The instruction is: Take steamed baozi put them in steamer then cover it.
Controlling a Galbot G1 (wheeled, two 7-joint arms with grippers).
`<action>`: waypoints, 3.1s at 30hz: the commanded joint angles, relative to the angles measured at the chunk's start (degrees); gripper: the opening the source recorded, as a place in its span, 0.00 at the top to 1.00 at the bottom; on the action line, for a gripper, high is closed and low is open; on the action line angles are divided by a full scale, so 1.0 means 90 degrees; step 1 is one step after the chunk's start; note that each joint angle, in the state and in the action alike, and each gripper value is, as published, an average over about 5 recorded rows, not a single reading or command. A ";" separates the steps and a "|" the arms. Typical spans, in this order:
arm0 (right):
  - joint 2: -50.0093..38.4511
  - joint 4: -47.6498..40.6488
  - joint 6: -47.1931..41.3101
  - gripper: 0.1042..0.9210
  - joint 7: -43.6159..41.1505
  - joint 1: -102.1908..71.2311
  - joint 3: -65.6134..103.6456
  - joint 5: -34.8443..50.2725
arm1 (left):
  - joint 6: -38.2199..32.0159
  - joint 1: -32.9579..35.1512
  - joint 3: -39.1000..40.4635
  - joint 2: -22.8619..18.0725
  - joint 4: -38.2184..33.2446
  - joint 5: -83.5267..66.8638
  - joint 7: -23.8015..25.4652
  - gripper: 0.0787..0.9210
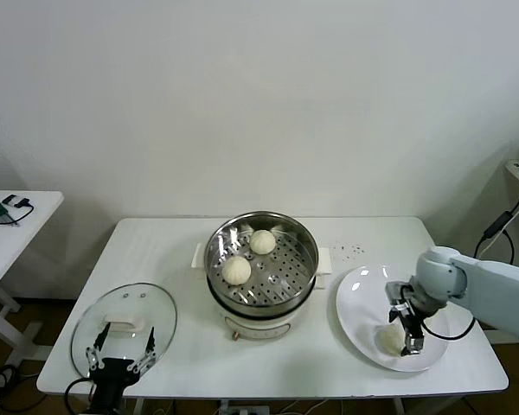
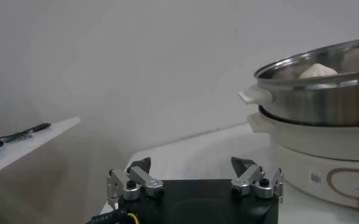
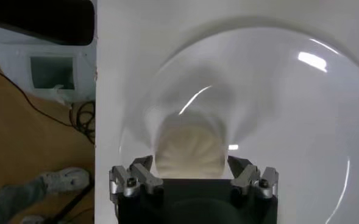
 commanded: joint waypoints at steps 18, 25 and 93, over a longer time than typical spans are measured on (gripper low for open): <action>0.1117 -0.0111 0.3294 0.30 -0.0486 0.3894 -0.1784 -0.0680 | 0.0060 -0.0003 0.0043 0.0067 -0.0042 0.0044 0.0004 0.12; 0.1979 0.0043 0.4813 0.30 -0.0563 0.4878 -0.1827 -0.1420 | 0.0091 -0.0061 0.0094 0.0072 -0.0061 0.0121 0.0001 0.12; 0.3329 -0.0576 0.4788 0.12 0.0246 0.3740 -0.0880 -0.1602 | 0.0099 -0.0121 0.0078 0.0236 0.0101 0.0046 -0.0009 0.12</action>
